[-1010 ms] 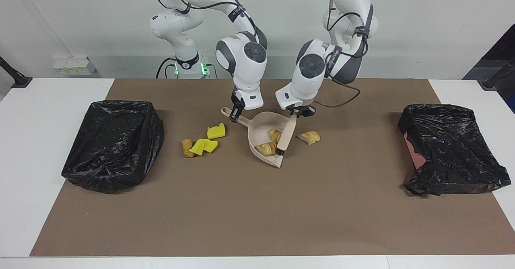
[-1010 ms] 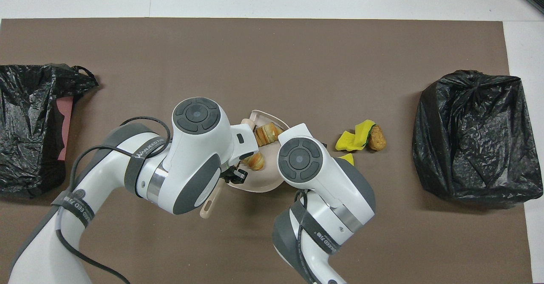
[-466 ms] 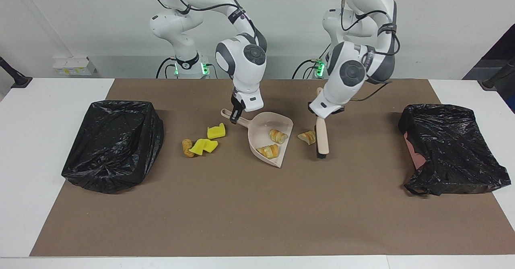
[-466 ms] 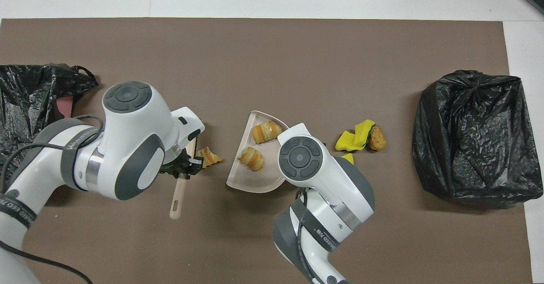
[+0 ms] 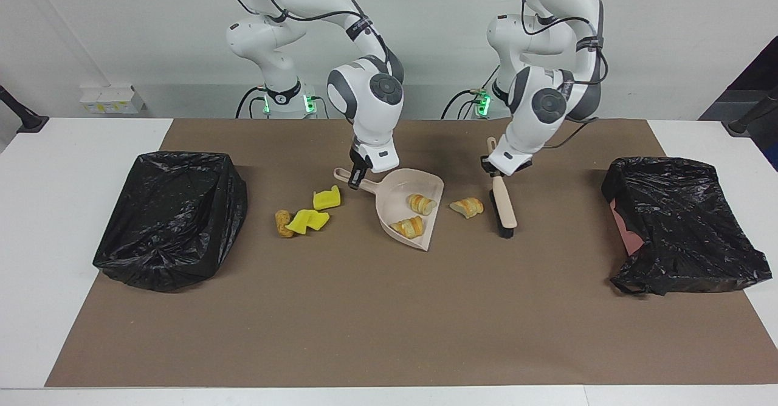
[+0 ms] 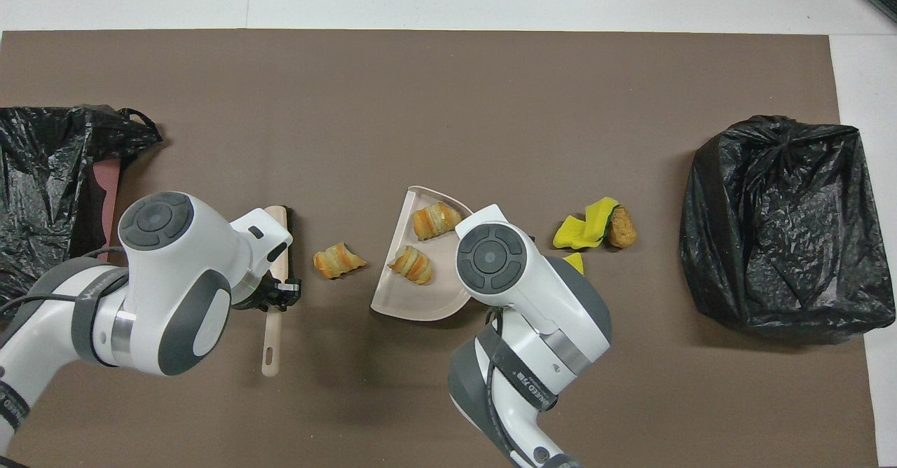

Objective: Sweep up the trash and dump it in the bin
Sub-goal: 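Sweep the bread rolls into the dustpan with the brush in the left gripper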

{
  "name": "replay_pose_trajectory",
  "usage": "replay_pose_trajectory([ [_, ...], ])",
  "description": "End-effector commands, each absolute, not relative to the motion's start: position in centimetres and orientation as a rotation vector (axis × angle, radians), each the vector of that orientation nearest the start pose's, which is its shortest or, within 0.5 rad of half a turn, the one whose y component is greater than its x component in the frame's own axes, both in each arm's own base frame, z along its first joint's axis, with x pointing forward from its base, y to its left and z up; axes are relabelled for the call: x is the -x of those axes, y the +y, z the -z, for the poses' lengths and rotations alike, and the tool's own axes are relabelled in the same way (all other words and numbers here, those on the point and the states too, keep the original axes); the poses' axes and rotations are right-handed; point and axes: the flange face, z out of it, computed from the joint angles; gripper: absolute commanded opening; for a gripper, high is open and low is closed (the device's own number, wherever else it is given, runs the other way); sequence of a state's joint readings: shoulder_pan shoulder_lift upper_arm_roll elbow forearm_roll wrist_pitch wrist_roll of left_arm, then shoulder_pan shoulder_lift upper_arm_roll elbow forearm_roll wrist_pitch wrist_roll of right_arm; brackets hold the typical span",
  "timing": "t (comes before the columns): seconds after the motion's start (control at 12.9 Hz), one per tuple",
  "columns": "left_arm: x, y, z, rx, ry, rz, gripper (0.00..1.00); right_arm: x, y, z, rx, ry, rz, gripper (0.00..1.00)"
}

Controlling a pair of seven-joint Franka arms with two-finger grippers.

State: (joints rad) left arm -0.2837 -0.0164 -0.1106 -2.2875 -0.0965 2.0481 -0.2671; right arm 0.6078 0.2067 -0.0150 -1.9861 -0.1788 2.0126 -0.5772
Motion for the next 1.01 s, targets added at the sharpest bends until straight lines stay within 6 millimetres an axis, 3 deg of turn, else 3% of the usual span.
replay_pose_trajectory([
  [0.0, -42.9, -23.0, -33.4, 3.146, 0.225, -0.336, 0.00, -48.1, 31.4, -34.5, 2.624, -1.976, -0.284, 0.00],
  [0.08, -41.7, -25.8, -33.6, 3.172, 0.298, -0.306, 0.00, -48.1, 31.4, -34.5, 2.624, -1.976, -0.283, 0.00],
  [0.31, -40.2, -31.0, -35.1, 3.370, 0.192, -0.404, 0.00, -48.1, 31.3, -34.4, 2.629, -1.971, -0.285, 0.00],
  [0.47, -40.7, -32.2, -35.8, 3.390, 0.185, -0.380, 0.00, -48.1, 31.3, -34.4, 2.633, -1.965, -0.285, 0.00],
  [0.62, -41.6, -31.2, -35.7, 3.379, 0.179, -0.390, 0.00, -48.1, 31.3, -34.4, 2.635, -1.963, -0.287, 0.00],
  [0.78, -44.7, -26.3, -35.1, 3.369, 0.014, -0.418, 0.00, -48.1, 31.3, -34.5, 2.639, -1.959, -0.287, 0.00],
  [0.93, -47.2, -23.1, -36.3, 3.304, 0.023, -0.378, 0.00, -48.2, 31.3, -34.8, 2.644, -1.952, -0.297, 0.00],
])
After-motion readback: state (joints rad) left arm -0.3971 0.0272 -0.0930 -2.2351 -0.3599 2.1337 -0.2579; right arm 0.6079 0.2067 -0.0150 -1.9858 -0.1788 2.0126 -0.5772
